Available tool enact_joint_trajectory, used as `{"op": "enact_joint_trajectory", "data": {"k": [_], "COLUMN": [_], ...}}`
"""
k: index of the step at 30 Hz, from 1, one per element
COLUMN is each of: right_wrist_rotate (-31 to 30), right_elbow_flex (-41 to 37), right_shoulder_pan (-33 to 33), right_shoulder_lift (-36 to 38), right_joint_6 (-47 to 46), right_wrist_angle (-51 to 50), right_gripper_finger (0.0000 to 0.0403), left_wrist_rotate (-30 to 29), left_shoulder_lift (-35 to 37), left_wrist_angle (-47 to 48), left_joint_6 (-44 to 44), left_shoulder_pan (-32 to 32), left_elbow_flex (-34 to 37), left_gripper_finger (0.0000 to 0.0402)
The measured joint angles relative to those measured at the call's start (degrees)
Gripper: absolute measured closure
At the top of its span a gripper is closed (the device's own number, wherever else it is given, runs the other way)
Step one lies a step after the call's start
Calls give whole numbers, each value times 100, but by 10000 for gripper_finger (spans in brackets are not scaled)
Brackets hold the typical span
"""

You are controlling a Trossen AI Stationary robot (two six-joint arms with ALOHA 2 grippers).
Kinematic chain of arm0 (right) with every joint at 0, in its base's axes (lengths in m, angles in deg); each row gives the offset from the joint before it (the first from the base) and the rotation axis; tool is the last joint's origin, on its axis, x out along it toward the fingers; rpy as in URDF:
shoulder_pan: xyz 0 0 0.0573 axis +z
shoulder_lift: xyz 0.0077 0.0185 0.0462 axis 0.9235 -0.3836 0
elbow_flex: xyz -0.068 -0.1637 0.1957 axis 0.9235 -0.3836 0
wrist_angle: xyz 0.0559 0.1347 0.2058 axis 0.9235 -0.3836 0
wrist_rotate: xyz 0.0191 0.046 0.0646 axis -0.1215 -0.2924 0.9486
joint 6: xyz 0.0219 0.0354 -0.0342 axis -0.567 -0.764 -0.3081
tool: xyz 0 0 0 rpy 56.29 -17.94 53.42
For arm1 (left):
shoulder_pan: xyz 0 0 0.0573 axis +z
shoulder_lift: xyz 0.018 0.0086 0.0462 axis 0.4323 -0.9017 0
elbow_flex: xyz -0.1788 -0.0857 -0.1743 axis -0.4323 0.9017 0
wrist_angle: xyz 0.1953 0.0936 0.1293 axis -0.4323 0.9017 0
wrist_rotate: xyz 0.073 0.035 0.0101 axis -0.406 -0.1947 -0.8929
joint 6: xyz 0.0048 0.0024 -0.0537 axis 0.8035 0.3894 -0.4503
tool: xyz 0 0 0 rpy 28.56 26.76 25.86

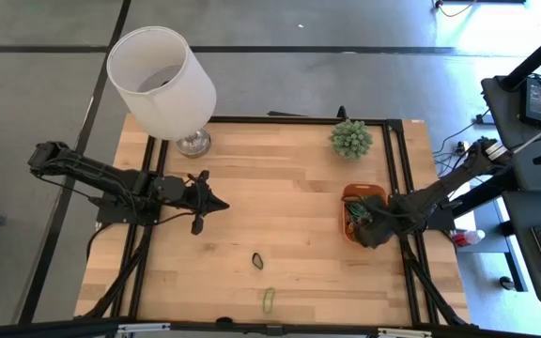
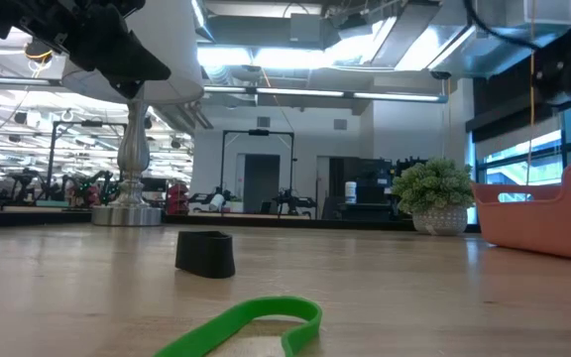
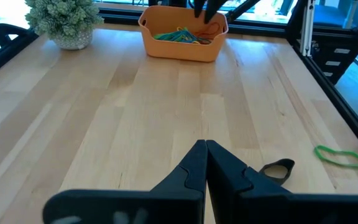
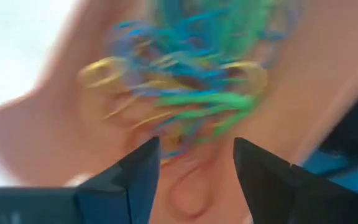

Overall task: Pick and place rubber bands into bin
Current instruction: Put the black rubber band into the orange bin

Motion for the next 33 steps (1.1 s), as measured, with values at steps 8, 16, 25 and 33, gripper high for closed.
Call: {"op": "enact_joint_trajectory", "data": {"k": [8, 16, 25, 33], "right_wrist_rotate": [-633, -2093, -2215, -1999], "right_elbow_flex": [10, 13, 13, 36], "right_shoulder_pan": [3, 3, -12, -304], "right_shoulder_lift": [67, 65, -191, -1666], "right_joint_6": [301, 2232, 5704, 6788], "right_wrist_angle": [601, 2729, 4576, 6537], "right_gripper_finger": [199, 199, 199, 199], "left_wrist_rotate": [0, 1, 50, 68], "left_shoulder_lift": [0, 0, 0, 0], "left_wrist_angle": [2, 15, 59, 55], "left_joint_6": [-7, -5, -5, -149], "left_shoulder_pan": [0, 0, 0, 0], "left_elbow_flex": [0, 0, 0, 0], "left_gripper_finger": [398, 398, 398, 398]}}
